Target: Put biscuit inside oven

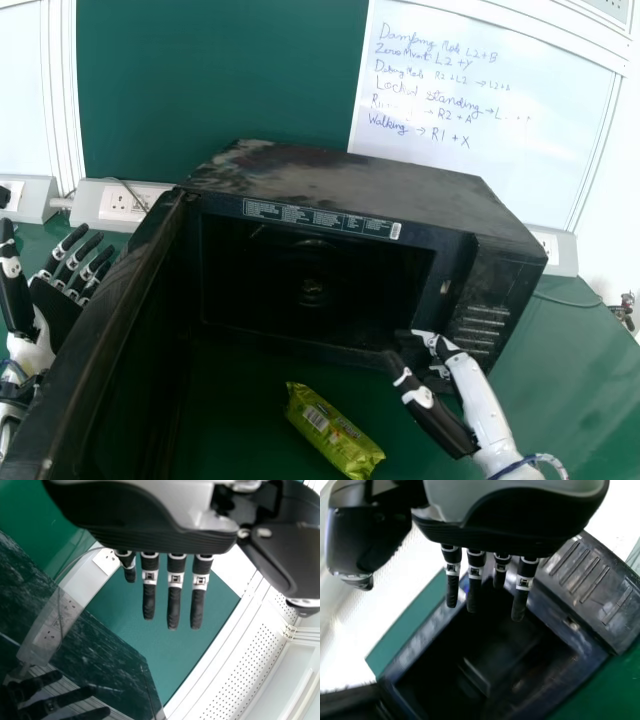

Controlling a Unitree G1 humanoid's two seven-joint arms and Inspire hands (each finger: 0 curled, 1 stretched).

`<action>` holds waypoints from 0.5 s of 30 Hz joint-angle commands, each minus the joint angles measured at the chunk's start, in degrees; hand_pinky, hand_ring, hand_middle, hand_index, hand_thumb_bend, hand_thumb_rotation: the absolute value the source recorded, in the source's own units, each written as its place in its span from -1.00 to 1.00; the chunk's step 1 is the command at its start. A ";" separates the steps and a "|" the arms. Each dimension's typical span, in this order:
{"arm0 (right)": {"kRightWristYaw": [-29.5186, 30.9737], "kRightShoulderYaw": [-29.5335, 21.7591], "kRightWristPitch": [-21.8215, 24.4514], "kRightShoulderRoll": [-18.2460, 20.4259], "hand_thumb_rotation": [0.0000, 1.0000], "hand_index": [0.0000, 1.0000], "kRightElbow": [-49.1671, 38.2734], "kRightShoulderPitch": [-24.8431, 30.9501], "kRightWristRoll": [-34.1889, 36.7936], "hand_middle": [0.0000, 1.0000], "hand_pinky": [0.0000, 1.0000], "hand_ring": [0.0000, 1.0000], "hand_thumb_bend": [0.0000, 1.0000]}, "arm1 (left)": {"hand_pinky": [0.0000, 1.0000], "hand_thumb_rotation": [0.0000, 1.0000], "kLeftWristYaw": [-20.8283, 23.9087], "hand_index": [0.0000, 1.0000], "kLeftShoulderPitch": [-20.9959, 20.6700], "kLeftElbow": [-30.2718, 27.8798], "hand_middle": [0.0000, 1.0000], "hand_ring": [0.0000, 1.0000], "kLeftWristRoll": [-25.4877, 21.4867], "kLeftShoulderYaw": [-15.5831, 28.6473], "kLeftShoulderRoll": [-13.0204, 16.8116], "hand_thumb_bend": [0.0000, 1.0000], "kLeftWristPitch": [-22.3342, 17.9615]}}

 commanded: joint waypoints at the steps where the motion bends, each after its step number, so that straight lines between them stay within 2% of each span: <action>1: 1.89 1.20 1.96 -1.49 -0.04 0.70 -1.56 -1.46 -2.28 0.68 0.41 0.61 0.70 | 0.64 -0.25 -0.10 0.36 0.06 0.38 0.43 0.52 -0.05 0.12 -0.13 0.69 -0.33; 6: 5.97 2.98 2.92 -3.55 -0.09 0.74 -2.65 -3.05 -6.85 0.71 0.43 0.64 0.76 | 0.61 -0.26 -0.47 0.36 0.14 0.58 0.41 0.49 0.03 0.13 -0.13 0.70 -0.51; 9: 9.44 3.50 2.68 -4.55 0.00 0.76 -2.65 -4.52 -9.96 0.72 0.44 0.65 0.78 | 0.57 -0.26 -0.31 0.35 0.08 0.49 0.41 0.47 -0.02 0.12 -0.17 0.72 -0.50; 15: 17.78 4.12 2.41 -4.20 0.00 0.81 -2.65 -8.23 -14.66 0.74 0.46 0.68 0.82 | 0.54 -0.29 -1.33 0.33 0.08 1.13 0.37 0.44 -0.54 0.21 -0.32 0.72 -0.91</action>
